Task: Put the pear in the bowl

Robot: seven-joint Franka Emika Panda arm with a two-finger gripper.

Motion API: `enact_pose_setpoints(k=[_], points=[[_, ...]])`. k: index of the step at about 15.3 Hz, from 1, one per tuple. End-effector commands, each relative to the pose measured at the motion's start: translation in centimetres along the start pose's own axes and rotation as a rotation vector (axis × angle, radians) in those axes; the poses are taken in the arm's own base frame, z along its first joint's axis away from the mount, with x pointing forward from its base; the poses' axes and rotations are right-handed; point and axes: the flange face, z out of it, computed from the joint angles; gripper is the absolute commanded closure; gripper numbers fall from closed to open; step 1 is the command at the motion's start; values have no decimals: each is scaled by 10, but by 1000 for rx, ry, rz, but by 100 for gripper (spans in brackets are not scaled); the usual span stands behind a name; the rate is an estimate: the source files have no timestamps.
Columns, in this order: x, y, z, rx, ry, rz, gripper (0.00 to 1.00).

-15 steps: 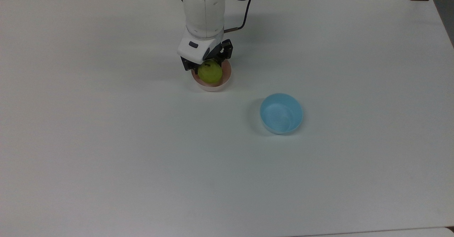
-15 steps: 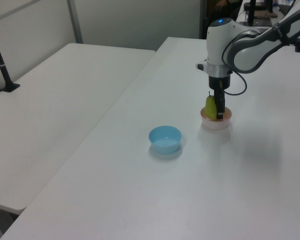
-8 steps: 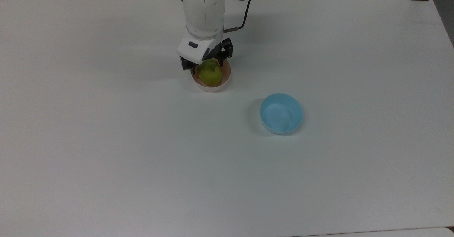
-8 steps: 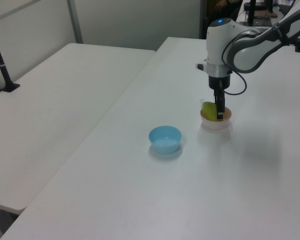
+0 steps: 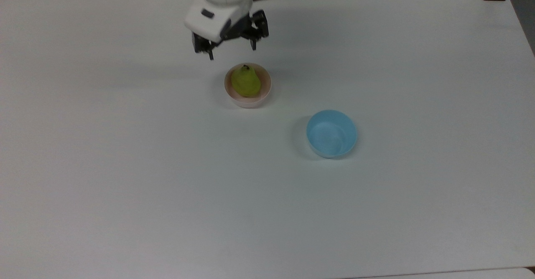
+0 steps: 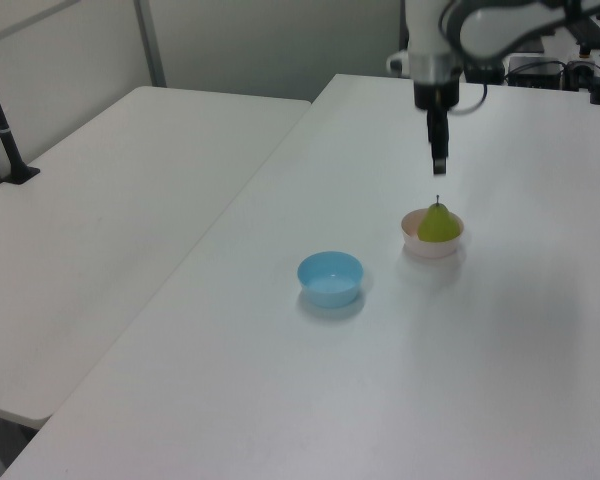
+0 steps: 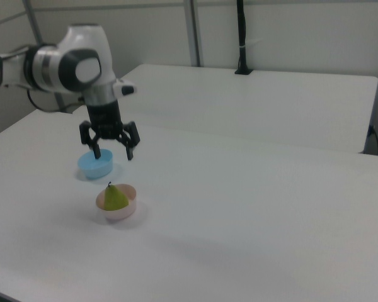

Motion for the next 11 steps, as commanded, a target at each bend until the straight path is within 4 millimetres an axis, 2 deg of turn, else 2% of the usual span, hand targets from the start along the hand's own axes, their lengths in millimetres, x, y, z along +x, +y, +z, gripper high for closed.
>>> enact_pose_setpoints(k=[1,3,5,7,11], points=[[-27,23,-74,-5,39,68,0],[-43,29,-106,-5,58,135,0],[-47,28,-121,6,65,243,0],[-48,33,-125,51,100,318,0],[-43,38,-130,60,162,318,0]])
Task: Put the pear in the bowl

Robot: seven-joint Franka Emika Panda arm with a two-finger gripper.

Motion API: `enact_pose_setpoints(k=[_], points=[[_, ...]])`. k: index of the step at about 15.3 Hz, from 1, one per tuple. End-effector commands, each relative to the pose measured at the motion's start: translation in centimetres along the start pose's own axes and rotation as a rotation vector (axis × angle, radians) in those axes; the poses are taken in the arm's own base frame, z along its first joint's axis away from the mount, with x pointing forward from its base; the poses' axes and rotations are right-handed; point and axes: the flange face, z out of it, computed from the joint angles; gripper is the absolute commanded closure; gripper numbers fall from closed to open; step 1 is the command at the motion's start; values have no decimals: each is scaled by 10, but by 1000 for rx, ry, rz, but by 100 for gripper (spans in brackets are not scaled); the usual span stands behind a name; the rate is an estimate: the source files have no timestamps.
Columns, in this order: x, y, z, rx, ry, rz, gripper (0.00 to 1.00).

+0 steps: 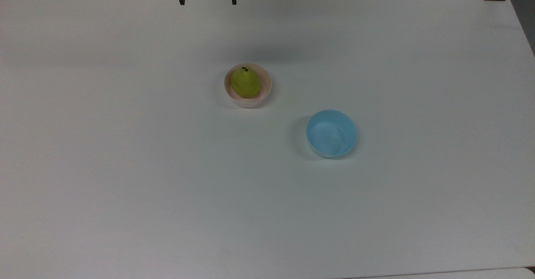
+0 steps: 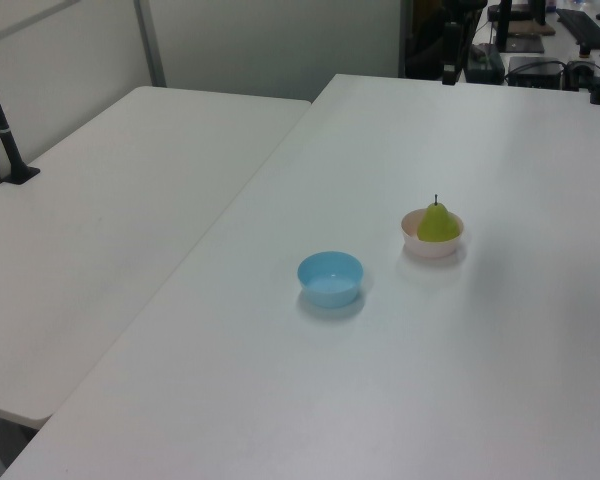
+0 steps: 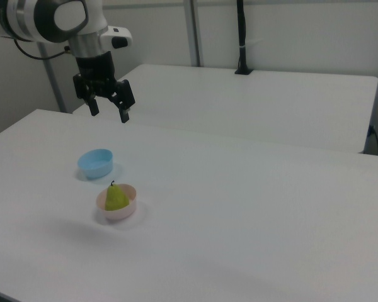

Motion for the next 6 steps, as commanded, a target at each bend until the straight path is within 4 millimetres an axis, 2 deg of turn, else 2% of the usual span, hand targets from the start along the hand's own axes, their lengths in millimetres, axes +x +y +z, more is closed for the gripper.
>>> enact_pose_setpoints(k=[1,6], points=[[5,4,-3,21,40,16,0],[6,4,-3,20,41,-15,0]])
